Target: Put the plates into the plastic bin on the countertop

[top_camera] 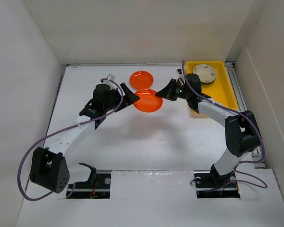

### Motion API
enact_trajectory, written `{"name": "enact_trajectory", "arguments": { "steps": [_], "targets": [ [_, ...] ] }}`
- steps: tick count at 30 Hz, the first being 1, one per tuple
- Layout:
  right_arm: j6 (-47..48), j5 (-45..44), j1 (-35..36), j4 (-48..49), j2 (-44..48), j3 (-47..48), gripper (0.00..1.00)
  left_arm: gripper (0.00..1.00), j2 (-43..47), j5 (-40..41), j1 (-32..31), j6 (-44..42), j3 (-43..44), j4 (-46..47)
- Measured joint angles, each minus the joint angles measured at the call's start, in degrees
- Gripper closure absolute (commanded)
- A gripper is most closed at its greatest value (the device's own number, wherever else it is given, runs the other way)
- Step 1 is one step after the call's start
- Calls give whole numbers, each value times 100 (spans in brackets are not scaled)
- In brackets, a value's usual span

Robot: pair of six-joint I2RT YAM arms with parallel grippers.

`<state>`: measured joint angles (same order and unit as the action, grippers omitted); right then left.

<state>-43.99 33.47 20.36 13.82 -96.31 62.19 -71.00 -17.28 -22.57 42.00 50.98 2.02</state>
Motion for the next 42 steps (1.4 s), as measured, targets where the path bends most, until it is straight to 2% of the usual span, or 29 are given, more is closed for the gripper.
{"name": "enact_trajectory", "arguments": {
  "steps": [5, 10, 15, 18, 20, 22, 24, 26, 27, 28, 29, 30, 38, 42],
  "targets": [
    [-341, -693, -402, -70, 0, 2, 100, 0, -70, 323, -24, 63, 0, 26],
    [-1075, -2017, -1801, -409, -127, 205, 100, 0, -654, 726, -33, 70, 76, 35],
    [-1665, -3130, -3045, -728, -887, 896, 100, 0, -1370, 835, -31, 72, 103, 79],
    [-1832, -3473, -3338, -1025, -1368, 1261, 99, 0, -1521, 837, -31, 70, 103, 122],
    [-1878, -3589, -3383, -1276, -1703, 1620, 93, 0, -1523, 837, -31, 66, 103, 173],
    [-1871, -3644, -3379, -1552, -2048, 2087, 93, 0, -1521, 852, -31, 44, 103, 232],
    [-1843, -3650, -3357, -1786, -2286, 2472, 81, 0, -1519, 916, -31, 20, 103, 245],
    [-1849, -3644, -3342, -1864, -2494, 2861, 40, 0, -1515, 977, -31, -4, 103, 245],
    [-1856, -3633, -3340, -1906, -2518, 2964, 33, 0, -1508, 1001, -31, -26, 103, 240],
    [-1825, -3635, -3318, -1958, -2520, 3053, 20, 0, -1497, 1021, -31, -46, 103, 238],
    [-1812, -3630, -3305, -2020, -2520, 3143, 18, 0, -1482, 1038, -31, -66, 103, 229],
    [-1792, -3663, -3287, -2070, -2520, 3241, 0, 0, -1460, 1069, -31, -74, 103, 208],
    [-1729, -4015, -3071, -3154, -2164, 3687, 0, 0, -1591, 1320, -28, -103, 518, -46],
    [-1727, -4015, -2927, -3182, -1152, 2734, 0, 0, -2205, 1322, 57, -13, 1086, 92]
  ]
}}
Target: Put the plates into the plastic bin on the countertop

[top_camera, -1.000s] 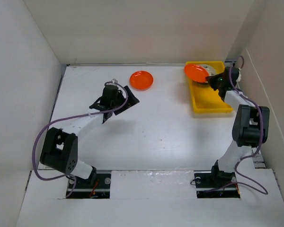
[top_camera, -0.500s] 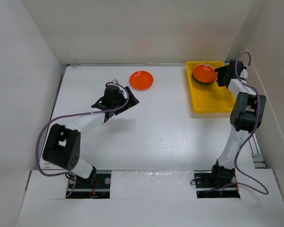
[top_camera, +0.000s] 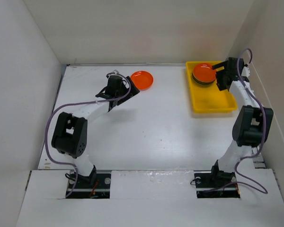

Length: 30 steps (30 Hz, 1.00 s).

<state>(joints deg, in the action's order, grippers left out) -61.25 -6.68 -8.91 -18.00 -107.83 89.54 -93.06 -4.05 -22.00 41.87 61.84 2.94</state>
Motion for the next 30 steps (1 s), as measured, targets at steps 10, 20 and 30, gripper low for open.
{"name": "enact_trajectory", "arguments": {
  "steps": [10, 20, 30],
  "targets": [
    [278, 918, 1036, 826, 3005, -3147, 0, 0, -2470, 337, 236, 308, 2092, 214],
    [341, 2557, 258, 1281, 5556, -4819, 5, 32, -3864, 461, 302, 544, 3718, 28],
    [367, 3851, -348, 1460, 5786, -4828, 12, 100, -4350, 485, 352, 887, 4269, -291]
  ]
}}
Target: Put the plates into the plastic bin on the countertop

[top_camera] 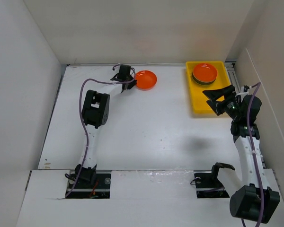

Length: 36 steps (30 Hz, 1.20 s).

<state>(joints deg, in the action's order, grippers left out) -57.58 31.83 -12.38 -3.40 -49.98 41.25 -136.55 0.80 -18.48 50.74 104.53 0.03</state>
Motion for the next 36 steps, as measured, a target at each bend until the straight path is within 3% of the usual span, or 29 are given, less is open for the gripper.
{"name": "enact_trajectory", "arguments": {
  "steps": [6, 11, 16, 22, 25, 30, 34, 35, 36],
  "targets": [
    [146, 385, 0, 4, -225, 61, 12, 100, 107, -74, 22, 13, -157, 70],
    [374, 586, 92, 28, -636, 177, 12, 100, 1167, -114, 11, -273, -1390, 107],
    [739, 688, 835, 46, -1248, 643, 11, 100, 2796, -511, -160, -737, -2557, 83],
    [1200, 455, 1930, 188, -2131, 1276, 11, 100, 4638, -1757, -669, -953, -4079, 774],
    [1344, 162, 2323, 264, -2599, 1425, 11, 100, 5136, -2339, -734, -935, -4656, 975],
    [1440, -450, 2710, 264, -3084, 1434, 12, 100, 5619, -2647, -723, -892, -5073, 942],
    [1447, -564, 2852, 442, -3130, 1403, 48, 100, 6057, -2739, -715, -868, -5106, 901],
    [1440, -529, 2903, 527, -3141, 1403, 76, 100, 6140, -2732, -715, -866, -5106, 896],
    [1440, -450, 2959, 627, -3147, 1403, 91, 100, 6192, -2730, -710, -863, -5106, 894]
  ]
}}
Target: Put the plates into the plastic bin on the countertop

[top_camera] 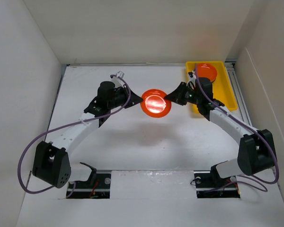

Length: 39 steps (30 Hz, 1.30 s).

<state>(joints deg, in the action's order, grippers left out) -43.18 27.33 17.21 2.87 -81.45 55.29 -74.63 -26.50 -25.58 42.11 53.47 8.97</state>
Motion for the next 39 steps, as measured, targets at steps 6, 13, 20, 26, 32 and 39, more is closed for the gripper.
{"name": "enact_trajectory", "arguments": {
  "steps": [6, 13, 20, 26, 32, 39],
  "targets": [
    [-127, 13, 138, 227, -79, 0, 100, 0, 37, 223, 81, 37, 15, -186],
    [-592, -964, -793, 236, -859, 616, 100, 0, 557, 918, 26, 37, -68, -623],
    [-1683, -2253, -2339, 321, -2610, 1849, 100, 0, 1764, 1325, 28, -26, -597, -1154],
    [-2118, -2732, -2983, -258, -3757, 2892, 100, 0, 2677, 1469, 28, -284, -914, -1655],
    [-2122, -2739, -2935, -739, -4159, 3950, 27, 0, 2712, 1606, 28, -527, -964, -1834],
    [-2004, -2970, -2798, -1281, -3963, 4422, 0, 0, 2566, 1578, 28, -614, -1137, -1978]
  ]
}}
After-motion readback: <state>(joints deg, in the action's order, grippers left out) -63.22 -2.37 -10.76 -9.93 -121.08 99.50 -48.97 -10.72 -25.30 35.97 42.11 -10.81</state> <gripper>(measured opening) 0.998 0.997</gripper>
